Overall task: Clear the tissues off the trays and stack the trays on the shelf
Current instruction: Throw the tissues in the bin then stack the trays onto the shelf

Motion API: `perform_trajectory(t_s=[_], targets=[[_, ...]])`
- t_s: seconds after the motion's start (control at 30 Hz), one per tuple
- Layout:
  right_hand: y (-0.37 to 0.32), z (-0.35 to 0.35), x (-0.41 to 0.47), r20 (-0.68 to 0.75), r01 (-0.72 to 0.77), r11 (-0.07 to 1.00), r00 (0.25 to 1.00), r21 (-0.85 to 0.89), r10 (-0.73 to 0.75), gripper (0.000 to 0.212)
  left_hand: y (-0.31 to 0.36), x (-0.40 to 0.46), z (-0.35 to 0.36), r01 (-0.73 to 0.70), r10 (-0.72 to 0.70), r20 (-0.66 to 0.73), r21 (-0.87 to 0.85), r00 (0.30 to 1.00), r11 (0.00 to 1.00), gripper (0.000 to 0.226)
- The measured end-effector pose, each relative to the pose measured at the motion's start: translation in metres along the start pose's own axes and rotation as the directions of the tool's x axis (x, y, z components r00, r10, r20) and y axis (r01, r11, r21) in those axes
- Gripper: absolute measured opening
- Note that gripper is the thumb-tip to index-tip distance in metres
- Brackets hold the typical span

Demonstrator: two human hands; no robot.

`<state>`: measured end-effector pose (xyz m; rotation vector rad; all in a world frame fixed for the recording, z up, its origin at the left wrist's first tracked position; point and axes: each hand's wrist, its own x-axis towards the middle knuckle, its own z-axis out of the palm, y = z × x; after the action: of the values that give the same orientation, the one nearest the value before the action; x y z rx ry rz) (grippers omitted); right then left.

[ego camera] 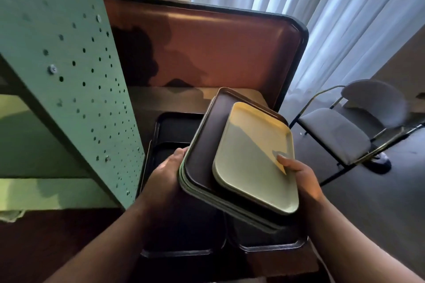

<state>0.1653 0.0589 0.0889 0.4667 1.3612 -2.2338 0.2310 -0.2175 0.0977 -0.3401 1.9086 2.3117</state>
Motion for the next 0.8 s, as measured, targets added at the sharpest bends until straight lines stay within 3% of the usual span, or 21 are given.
perform_trajectory(t_s=[0.1, 0.17, 0.27, 0.3, 0.4, 0.47, 0.53, 0.6, 0.7, 0.8], targets=[[-0.01, -0.004, 0.001, 0.027, -0.017, 0.999, 0.999, -0.045, 0.018, 0.05, 0.014, -0.004, 0.011, 0.052, -0.053, -0.015, -0.071, 0.998, 0.996, 0.051], [-0.022, -0.003, 0.001, 0.062, -0.005, 0.997, 0.998, -0.077, 0.01, 0.06, 0.02, -0.004, 0.016, 0.03, -0.03, -0.049, 0.001, 0.998, 1.0, 0.051], [-0.043, 0.0, -0.001, 0.12, 0.003, 0.998, 0.993, -0.068, 0.005, 0.097, 0.033, 0.0, 0.026, -0.006, 0.021, -0.125, 0.122, 0.992, 0.993, 0.051], [-0.052, 0.002, -0.002, 0.126, 0.007, 0.999, 0.992, -0.053, -0.001, 0.095, 0.04, 0.0, 0.03, -0.011, 0.033, -0.155, 0.143, 0.987, 0.99, 0.053], [-0.086, 0.017, -0.01, 0.109, 0.039, 0.996, 0.994, -0.08, -0.03, 0.052, 0.059, 0.005, 0.04, 0.007, 0.04, -0.233, 0.196, 0.972, 0.981, 0.061], [-0.114, 0.026, -0.013, 0.08, 0.071, 0.991, 0.995, -0.112, -0.062, 0.034, 0.075, 0.006, 0.049, 0.016, 0.008, -0.228, 0.1, 0.974, 0.995, 0.066], [-0.138, 0.037, -0.018, 0.064, 0.113, 0.979, 0.993, -0.168, -0.104, 0.032, 0.094, 0.004, 0.058, -0.005, 0.003, -0.109, -0.02, 0.994, 1.0, 0.073], [-0.159, 0.048, -0.022, 0.054, 0.167, 0.963, 0.986, -0.21, -0.159, 0.039, 0.113, 0.0, 0.068, -0.102, 0.102, -0.007, -0.058, 0.995, 0.993, 0.067], [-0.184, 0.065, -0.038, 0.127, 0.269, 0.944, 0.96, -0.192, -0.248, 0.034, 0.149, -0.009, 0.08, -0.208, 0.205, -0.052, -0.064, 0.977, 0.976, 0.035], [-0.208, 0.085, -0.059, 0.216, 0.339, 0.932, 0.927, -0.128, -0.308, 0.026, 0.184, -0.025, 0.089, -0.231, 0.224, -0.097, -0.062, 0.97, 0.971, 0.028]])
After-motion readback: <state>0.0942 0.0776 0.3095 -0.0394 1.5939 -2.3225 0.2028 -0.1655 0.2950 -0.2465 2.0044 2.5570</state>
